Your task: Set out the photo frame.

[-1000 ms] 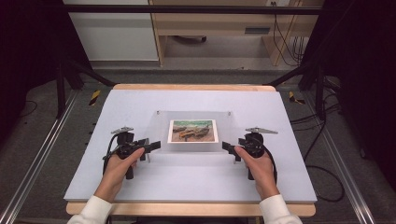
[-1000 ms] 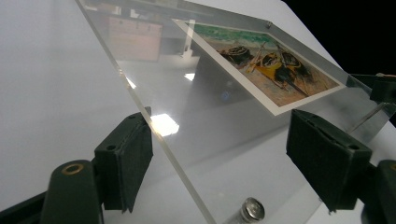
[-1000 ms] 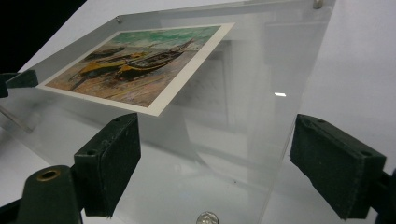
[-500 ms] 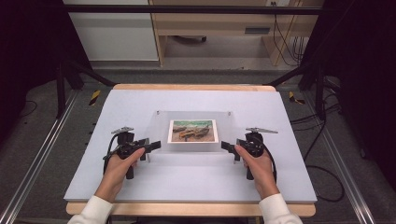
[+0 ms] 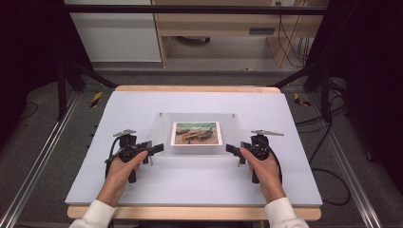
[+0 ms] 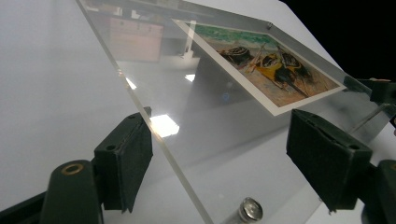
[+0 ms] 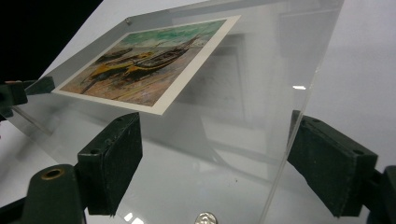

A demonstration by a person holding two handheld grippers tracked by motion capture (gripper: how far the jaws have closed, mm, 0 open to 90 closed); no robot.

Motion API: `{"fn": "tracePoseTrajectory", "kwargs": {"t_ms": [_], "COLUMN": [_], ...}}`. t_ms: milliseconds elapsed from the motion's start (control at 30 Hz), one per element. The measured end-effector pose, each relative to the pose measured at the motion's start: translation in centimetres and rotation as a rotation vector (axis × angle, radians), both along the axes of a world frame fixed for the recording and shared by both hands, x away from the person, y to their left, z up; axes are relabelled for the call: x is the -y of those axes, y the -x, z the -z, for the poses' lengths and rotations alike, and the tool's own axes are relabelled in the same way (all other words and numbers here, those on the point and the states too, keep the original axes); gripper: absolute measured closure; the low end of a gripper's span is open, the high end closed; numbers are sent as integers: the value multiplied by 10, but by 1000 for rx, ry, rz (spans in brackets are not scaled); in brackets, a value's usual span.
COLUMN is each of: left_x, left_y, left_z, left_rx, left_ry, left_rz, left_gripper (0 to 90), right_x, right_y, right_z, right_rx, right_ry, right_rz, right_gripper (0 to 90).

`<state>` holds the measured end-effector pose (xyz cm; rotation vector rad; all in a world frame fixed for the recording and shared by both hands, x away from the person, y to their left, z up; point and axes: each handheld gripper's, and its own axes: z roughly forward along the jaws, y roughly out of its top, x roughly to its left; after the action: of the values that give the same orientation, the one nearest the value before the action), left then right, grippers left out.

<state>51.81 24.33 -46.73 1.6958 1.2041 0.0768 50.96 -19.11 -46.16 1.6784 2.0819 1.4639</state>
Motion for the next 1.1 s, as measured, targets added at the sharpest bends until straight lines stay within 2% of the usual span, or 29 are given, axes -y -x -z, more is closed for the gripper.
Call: {"fn": "tracePoseTrajectory", "kwargs": {"t_ms": [67,400,633,733,967,1100], "left_x": [1,0,0,1,4,5], "left_y": [0,0,2,2,-4,-3], "left_z": [1,0,-2,-6,-8,-8], "left_rx": [-5,-7,0,-4,46,57], "left_ry": [12,6,-10,-32,-51,-51], "left_rz": [0,-1,-1,8,1,-1], "left_gripper": [217,239,243,247,281,281], "right_x": [0,1,1,2,0,0], "right_y": [0,1,3,3,-2,-2], "right_z": [0,-1,-2,-4,-9,-8], "right_rx": [0,7,10,17,57,74], "right_ry": [1,5,14,23,65,70], "right_rz": [0,-3,-11,-14,14,16], "right_gripper": [189,211,224,234,250,251]}}
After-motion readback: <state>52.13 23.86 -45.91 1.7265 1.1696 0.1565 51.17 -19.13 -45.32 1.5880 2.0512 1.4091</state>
